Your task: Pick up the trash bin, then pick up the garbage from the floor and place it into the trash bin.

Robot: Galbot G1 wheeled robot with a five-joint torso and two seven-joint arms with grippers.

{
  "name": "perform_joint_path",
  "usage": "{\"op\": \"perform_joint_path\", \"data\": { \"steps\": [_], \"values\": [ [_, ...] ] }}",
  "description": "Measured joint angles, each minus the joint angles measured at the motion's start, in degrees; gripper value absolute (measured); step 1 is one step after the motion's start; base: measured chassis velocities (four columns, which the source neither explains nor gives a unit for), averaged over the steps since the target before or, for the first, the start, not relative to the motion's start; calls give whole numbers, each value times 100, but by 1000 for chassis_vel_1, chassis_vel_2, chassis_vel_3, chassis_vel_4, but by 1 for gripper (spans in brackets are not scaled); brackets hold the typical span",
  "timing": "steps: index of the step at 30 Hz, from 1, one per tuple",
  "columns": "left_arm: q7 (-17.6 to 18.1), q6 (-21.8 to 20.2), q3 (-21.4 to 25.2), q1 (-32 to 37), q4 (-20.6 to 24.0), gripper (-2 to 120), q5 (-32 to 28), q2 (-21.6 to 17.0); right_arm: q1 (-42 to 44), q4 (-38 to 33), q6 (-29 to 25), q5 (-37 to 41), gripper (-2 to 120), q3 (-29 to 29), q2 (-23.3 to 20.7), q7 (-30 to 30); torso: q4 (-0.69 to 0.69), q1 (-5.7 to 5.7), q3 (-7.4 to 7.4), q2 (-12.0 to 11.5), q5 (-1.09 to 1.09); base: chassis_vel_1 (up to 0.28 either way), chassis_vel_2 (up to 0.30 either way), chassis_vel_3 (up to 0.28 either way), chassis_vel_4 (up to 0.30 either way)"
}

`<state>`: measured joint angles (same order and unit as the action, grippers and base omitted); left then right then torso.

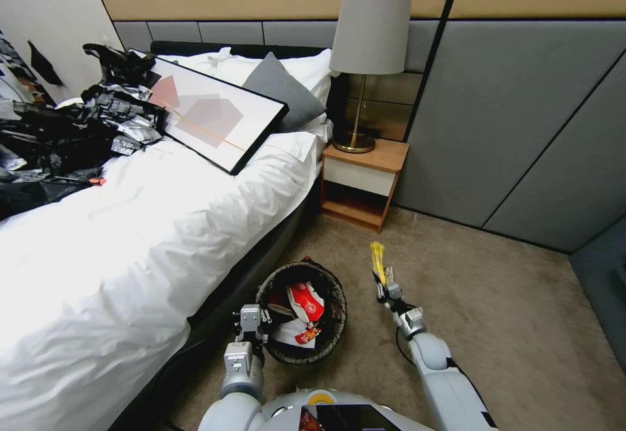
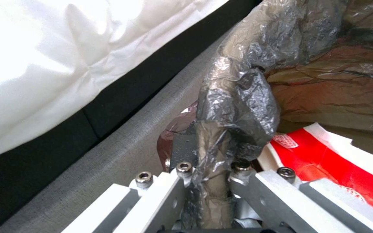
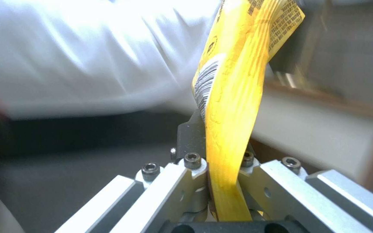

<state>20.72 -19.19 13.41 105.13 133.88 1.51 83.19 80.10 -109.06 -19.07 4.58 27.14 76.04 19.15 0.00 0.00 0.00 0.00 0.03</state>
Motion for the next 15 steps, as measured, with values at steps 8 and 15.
{"op": "perform_joint_path", "data": {
  "steps": [8,15],
  "values": [
    [-4,-5,-52,-10,-34,0,33,-12,215,-1051,14,244,0,-630,-198,161,0,0,-1,0,-4,0,0,0,0],
    [-15,-7,-183,-21,-69,0,120,-8,202,-960,130,320,0,-1571,-462,166,0,0,0,0,-4,0,0,0,0]
  ]
}}
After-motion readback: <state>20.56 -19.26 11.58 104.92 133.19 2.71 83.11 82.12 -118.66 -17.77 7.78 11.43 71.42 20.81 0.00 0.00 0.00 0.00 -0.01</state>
